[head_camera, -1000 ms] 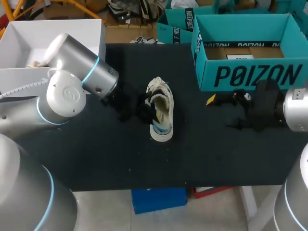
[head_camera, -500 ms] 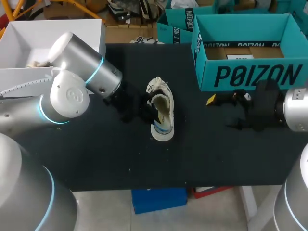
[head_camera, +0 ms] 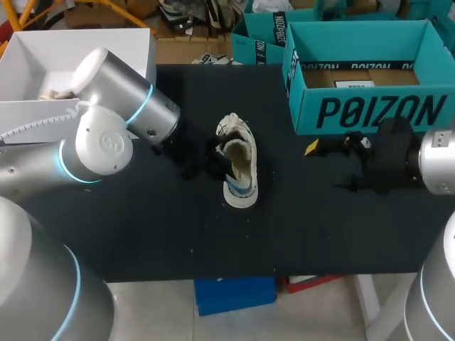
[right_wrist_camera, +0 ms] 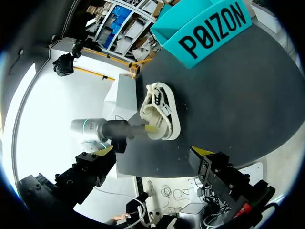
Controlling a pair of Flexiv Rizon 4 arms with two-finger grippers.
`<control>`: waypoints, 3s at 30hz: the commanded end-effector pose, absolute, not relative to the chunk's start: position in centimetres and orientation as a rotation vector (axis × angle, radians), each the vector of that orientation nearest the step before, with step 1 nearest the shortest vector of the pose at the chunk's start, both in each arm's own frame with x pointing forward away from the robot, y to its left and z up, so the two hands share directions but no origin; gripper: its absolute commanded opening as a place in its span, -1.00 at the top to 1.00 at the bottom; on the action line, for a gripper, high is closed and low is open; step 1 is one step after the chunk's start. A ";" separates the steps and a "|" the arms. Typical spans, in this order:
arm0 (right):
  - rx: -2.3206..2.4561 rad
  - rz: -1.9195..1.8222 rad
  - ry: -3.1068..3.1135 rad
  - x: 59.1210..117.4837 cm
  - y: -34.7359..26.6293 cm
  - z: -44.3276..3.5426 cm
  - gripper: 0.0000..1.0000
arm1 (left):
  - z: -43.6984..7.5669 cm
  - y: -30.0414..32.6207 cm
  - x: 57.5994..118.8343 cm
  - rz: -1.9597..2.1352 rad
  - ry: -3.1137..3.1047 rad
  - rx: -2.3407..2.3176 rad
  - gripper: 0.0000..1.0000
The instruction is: Take the shoe out of the shoebox, open the shoe tongue, remove and reinsert the insole, then place the shoe into the shoebox
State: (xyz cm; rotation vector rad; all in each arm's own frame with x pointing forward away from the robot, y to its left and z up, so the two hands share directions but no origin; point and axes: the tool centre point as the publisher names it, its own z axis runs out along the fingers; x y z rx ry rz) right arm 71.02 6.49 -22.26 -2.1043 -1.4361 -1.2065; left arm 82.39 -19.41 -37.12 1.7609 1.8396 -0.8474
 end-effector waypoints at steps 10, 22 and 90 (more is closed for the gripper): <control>-2.105 -1.205 -1.436 71.0 6.5 -22.2 -1.00 | -38.1 -19.9 84.2 -0.782 1.875 1.735 1.00; -2.105 -1.205 -1.436 71.0 6.5 -22.2 -1.00 | -37.4 -20.9 85.1 -0.781 1.880 1.699 1.00; -2.105 -1.205 -1.436 71.0 6.5 -22.2 -1.00 | -37.8 -21.1 82.8 -0.771 1.881 1.935 1.00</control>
